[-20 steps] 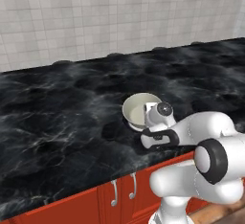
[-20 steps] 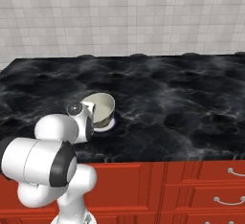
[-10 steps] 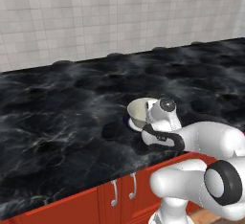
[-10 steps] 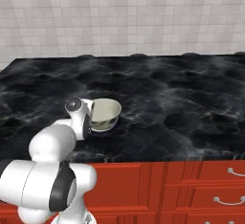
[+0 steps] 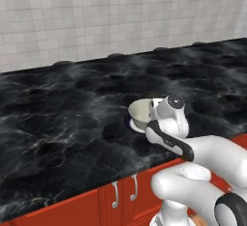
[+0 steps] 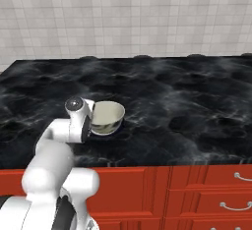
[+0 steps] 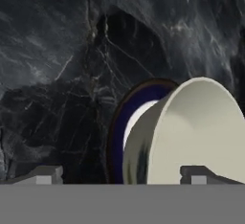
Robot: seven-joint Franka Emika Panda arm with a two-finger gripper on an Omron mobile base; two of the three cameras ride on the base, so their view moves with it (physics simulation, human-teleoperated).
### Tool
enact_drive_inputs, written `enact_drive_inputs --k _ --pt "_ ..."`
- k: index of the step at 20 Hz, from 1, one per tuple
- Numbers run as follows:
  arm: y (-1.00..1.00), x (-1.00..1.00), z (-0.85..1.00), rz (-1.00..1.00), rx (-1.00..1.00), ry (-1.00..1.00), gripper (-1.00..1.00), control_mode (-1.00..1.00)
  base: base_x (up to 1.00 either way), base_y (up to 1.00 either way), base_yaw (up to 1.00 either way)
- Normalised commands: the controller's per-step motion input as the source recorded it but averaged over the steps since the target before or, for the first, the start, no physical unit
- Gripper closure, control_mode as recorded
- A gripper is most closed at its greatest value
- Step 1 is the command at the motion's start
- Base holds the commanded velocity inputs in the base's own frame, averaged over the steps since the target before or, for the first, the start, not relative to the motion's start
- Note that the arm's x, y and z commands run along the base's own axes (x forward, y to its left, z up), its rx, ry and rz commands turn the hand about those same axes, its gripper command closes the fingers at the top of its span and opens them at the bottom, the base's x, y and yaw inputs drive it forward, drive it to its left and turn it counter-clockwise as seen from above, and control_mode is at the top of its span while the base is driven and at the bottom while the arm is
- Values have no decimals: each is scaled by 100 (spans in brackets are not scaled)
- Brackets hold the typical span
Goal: Move the bowls from the cabinet to the plates on the dining table.
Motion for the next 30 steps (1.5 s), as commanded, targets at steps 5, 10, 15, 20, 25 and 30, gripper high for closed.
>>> enact_drive_inputs --k 5,10,15,20,25,30 --pt "0 -32 58 0 -1 0 -100 -100 0 0 0" --pt "0 -57 84 -11 -1 -2 -100 -100 0 0 0" --pt "0 -74 63 -33 10 0 -100 -100 0 0 0" --pt "0 -79 48 -53 25 0 -100 -100 0 0 0" --pt "-14 -74 88 -49 39 0 -100 -100 0 0 0" --pt "-14 -48 62 -44 38 0 -100 -100 0 0 0"
